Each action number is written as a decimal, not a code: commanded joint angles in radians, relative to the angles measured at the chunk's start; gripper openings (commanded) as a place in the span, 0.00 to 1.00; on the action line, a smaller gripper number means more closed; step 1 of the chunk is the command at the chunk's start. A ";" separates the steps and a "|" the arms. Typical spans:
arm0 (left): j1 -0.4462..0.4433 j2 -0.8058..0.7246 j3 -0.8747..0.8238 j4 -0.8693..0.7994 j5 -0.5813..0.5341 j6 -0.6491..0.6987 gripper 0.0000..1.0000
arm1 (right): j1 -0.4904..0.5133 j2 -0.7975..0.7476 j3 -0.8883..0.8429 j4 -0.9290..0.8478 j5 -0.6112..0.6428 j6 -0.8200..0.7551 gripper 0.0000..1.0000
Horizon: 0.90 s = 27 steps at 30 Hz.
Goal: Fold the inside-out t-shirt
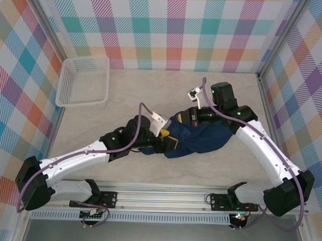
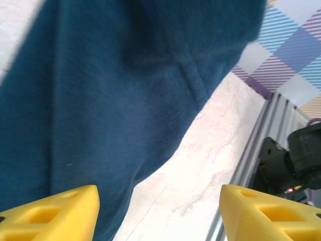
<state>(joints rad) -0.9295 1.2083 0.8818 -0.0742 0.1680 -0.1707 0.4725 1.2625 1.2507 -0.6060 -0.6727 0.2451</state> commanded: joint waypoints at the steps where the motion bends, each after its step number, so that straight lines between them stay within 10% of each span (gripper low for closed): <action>1: -0.017 0.045 0.031 0.036 -0.226 0.005 0.64 | 0.005 -0.006 -0.017 0.076 -0.047 0.052 0.00; 12: 0.100 0.106 0.014 0.111 -0.277 0.003 0.01 | 0.005 -0.028 -0.025 -0.011 0.040 0.004 0.00; 20: 0.213 0.200 0.044 0.084 -0.298 -0.043 0.00 | 0.020 0.032 -0.119 0.174 -0.073 0.145 0.00; 27: 0.264 0.194 0.046 0.002 -0.294 -0.122 0.08 | 0.089 0.144 -0.138 0.322 0.071 0.300 0.00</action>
<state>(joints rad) -0.6727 1.4502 0.9134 -0.0414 -0.1257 -0.2436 0.5392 1.3796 1.1179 -0.3889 -0.6567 0.4564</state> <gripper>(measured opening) 0.064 0.051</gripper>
